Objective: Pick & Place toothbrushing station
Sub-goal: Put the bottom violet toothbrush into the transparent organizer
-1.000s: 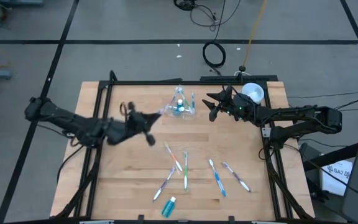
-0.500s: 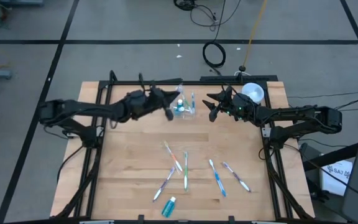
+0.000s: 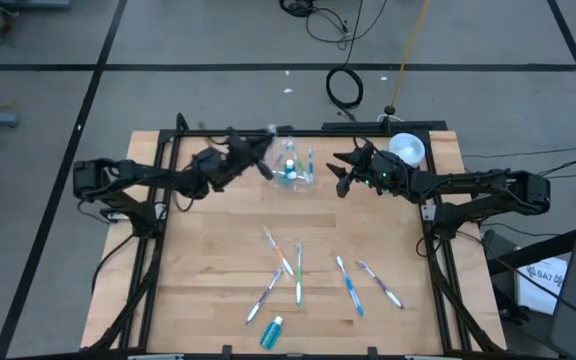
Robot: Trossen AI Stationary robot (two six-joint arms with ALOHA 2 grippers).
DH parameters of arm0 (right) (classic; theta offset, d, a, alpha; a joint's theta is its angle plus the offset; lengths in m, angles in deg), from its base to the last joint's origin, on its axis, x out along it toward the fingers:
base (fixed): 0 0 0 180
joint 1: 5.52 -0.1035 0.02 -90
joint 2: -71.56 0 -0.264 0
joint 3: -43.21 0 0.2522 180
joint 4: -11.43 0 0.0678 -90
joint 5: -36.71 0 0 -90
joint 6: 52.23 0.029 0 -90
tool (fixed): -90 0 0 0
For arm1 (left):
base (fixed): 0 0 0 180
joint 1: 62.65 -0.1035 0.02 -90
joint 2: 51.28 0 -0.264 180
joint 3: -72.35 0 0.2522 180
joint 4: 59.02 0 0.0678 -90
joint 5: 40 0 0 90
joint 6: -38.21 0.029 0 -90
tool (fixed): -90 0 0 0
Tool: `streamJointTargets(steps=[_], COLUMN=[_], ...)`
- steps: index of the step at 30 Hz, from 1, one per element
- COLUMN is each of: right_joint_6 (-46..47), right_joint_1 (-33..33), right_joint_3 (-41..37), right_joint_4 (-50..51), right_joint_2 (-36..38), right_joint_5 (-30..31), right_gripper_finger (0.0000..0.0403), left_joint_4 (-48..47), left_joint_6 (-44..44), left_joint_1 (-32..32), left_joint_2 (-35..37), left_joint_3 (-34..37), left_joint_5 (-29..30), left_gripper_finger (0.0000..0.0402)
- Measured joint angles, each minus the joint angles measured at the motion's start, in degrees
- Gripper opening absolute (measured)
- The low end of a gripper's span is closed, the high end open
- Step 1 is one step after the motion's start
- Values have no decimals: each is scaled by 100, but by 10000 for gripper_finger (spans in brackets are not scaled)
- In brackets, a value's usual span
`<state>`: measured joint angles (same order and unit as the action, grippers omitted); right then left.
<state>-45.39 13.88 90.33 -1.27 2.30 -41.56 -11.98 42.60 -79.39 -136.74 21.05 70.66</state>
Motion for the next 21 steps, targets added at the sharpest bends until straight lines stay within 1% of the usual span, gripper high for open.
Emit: streamJointTargets(steps=[1,3,5,6,9,11,14,21], right_joint_6=[-1,1,1,1,1,6,210,318], right_joint_1=[1,0,2,1,0,-6,-23,-76], right_joint_3=[-1,-2,-1,-2,-2,-2,-2,-4], right_joint_4=[23,45,59,62,61,62,63,180], right_joint_2=[0,0,0,0,0,0,0,0], right_joint_5=[-2,0,-1,2,2,0,2,2], right_gripper_finger=[180,180,180,180,180,180,180,180], left_joint_4=[291,706,699,701,721,687,647,773], left_joint_6=[-174,-574,-702,-709,-534,-430,-506,-769], left_joint_1=[-83,-251,-338,-342,-286,-245,-239,-231], left_joint_2=[40,29,20,14,25,25,-19,-443], left_joint_3=[232,632,906,980,1073,1073,1076,1076], left_joint_5=[-27,-370,-764,-861,-865,-749,-538,-470], left_gripper_finger=[3,4,2,1,4,2,3,3])
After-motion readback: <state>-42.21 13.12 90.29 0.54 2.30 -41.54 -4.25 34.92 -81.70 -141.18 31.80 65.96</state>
